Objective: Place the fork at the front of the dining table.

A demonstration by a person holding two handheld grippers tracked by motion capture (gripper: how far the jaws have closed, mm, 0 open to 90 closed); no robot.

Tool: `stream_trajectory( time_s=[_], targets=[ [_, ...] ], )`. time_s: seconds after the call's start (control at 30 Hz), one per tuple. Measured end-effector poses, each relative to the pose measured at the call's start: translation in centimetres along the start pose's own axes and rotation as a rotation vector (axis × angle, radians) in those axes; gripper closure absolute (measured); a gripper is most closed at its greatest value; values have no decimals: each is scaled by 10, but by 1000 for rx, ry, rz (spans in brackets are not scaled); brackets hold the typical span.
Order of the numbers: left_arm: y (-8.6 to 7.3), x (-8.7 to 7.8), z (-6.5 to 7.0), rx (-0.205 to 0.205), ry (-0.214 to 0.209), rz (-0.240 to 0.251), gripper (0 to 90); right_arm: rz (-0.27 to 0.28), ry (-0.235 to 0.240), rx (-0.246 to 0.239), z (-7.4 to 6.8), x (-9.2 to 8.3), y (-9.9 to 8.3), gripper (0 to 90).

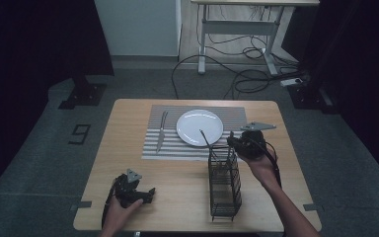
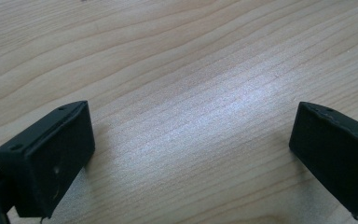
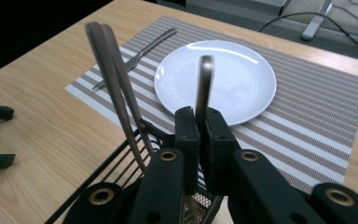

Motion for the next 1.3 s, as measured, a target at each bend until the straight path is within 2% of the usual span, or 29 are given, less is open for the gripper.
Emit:
stream_trajectory(
  time_s=[0.03, 0.07, 0.47, 0.87, 1.3],
  targets=[
    [0, 0, 0, 0, 0, 0, 0, 0, 0, 0, 0, 0, 0, 861],
    [0, 0, 0, -1, -1, 0, 0, 3, -22, -14, -1, -1, 1, 861],
    [0, 0, 0, 0, 0, 0, 0, 66, -21, -31, -6, -30, 11, 862],
    [0, 0, 0, 0, 0, 0, 0, 107, -3, -35, -7, -50, 16, 863],
    [0, 0, 0, 0, -1, 0, 0, 116, -5, -50, -9, -65, 24, 864]
  ],
)
Point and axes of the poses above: each handheld gripper's, and its own axes: x roughly forward along the jaws, y roughly out of its top, z roughly to its right, the point moved 3 cm from there along x, roughly forward along the jaws, and after that the axes turned 13 degrees about -z, right-handed, at the moved point
